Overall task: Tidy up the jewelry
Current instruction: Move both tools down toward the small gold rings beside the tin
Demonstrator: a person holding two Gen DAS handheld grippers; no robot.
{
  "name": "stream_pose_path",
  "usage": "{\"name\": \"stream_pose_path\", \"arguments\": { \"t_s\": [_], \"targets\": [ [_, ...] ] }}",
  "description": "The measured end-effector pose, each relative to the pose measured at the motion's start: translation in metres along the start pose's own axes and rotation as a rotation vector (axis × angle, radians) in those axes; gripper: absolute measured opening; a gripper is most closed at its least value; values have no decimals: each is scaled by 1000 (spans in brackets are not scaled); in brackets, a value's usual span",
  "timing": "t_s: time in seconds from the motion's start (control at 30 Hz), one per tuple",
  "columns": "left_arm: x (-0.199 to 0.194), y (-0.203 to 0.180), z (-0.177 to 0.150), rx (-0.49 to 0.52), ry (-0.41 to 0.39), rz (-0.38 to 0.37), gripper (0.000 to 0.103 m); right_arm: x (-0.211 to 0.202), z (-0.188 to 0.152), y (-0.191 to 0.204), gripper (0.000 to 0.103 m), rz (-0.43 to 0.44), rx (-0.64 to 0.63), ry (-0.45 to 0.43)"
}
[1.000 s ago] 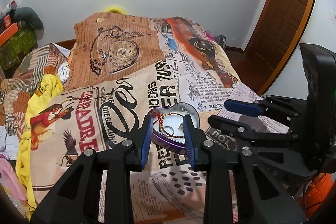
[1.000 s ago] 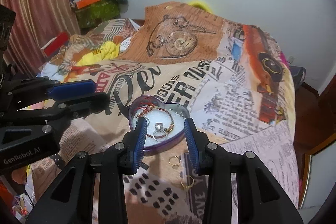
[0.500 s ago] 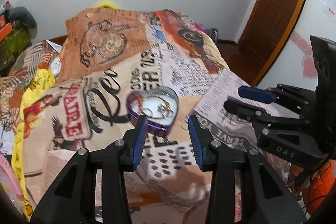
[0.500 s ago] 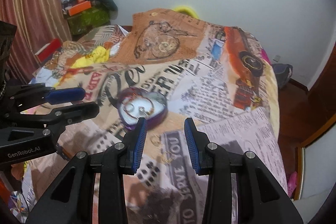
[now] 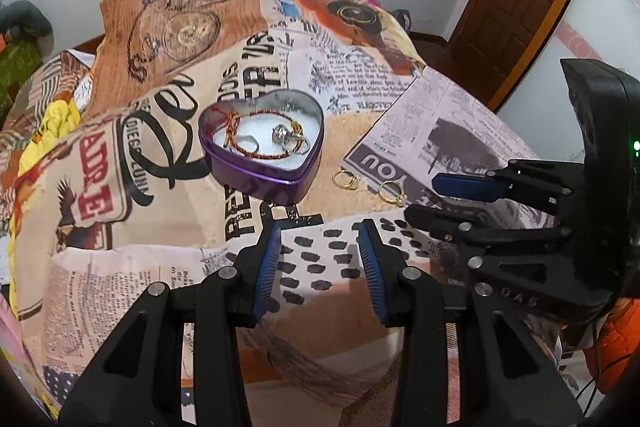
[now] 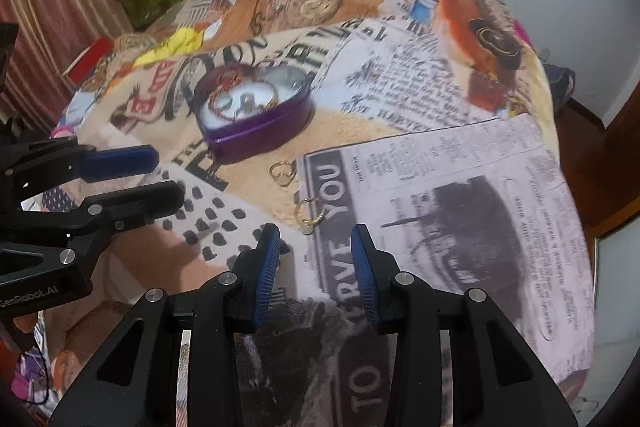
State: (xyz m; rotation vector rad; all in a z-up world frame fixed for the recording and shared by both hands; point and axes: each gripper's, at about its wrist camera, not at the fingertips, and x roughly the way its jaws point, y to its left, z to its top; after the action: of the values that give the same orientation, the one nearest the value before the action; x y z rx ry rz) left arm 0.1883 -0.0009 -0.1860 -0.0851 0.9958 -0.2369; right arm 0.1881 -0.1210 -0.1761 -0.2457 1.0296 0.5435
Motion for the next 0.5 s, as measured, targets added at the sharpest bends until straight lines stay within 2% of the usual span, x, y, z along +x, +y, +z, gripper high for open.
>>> {"name": "stream_pose_path", "arguments": {
  "t_s": [0.27,0.3,0.33,0.37,0.43,0.5],
  "targets": [
    [8,-1,0,27,1,-3,39,16,0,-2,32,3,-11,-12],
    [9,-2,1,32,5,-6,39,17,-1,-2,29,5,-14,-17],
    [11,-2,2,37,10,-8,39,17,-1,-2,19,2,-16,-24],
    [14,-4,3,42,16,-13,39,18,-1,-1,14,3,-16,-26],
    [18,-7,5,49,19,-16,39,17,-2,0,14,3,-18,-34],
    [22,-9,7,48,24,-31,35,16,-2,-2,14,13,-11,-42]
  ]
}}
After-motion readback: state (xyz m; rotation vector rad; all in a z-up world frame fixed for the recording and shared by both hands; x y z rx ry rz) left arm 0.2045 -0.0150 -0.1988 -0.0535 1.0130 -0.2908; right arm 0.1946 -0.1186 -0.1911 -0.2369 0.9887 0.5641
